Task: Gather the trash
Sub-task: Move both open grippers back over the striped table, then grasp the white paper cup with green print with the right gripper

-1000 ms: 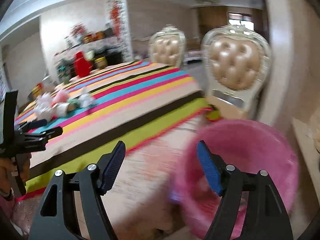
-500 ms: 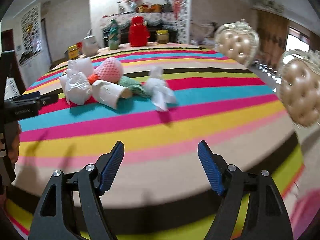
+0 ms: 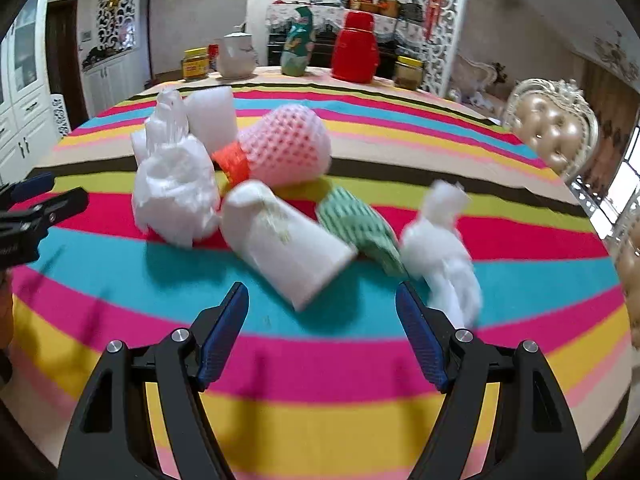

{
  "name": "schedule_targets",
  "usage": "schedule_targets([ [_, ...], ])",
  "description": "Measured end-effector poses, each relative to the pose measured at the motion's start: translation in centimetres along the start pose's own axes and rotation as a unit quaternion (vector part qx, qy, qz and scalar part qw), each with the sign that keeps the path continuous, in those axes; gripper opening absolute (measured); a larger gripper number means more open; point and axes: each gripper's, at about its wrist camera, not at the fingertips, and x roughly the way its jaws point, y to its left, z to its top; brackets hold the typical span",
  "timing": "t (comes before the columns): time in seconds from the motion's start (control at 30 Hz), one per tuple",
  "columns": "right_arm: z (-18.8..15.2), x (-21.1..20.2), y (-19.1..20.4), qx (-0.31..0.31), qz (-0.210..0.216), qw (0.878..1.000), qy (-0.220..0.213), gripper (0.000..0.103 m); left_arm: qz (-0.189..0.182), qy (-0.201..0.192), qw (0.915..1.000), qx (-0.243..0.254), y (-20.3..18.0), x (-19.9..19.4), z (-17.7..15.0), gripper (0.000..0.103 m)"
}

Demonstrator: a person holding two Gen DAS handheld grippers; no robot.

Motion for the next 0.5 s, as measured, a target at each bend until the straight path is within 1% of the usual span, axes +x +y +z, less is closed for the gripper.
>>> schedule_targets([
  [0.1,1.0,0.6,0.6,-0.006,0.016,1.0,-0.002,0.073,0.029,-0.027,0.999,-0.023,1.2,-0.9,0.4,0.098],
  [0.17,1.8,1.0,1.3,-0.016,0.026,1.0,-0.003,0.073,0.039,-0.037,0.9977,-0.042,2.2,-1.2,0.6,0.098],
  [0.27,2.8,1.6,2.0,-0.033,0.029,0.999,-0.002,0.072,0.037,-0.029,0.9966,-0.068,3.3,-1.0,0.7,0.098],
  [0.33,3.1,2.3,2.1,-0.037,0.032,0.999,0.004,0.072,0.035,-0.022,0.9962,-0.077,3.6,-0.8,0.7,0.098],
  [0.47,2.2,2.5,1.9,-0.043,0.037,0.998,0.021,0.07,0.035,-0.023,0.9956,-0.084,3.8,-0.8,0.7,0.098],
  [0.5,2.0,2.2,2.1,-0.047,0.036,0.998,0.023,0.067,0.035,-0.023,0.9956,-0.084,3.8,-0.8,0.7,0.098],
])
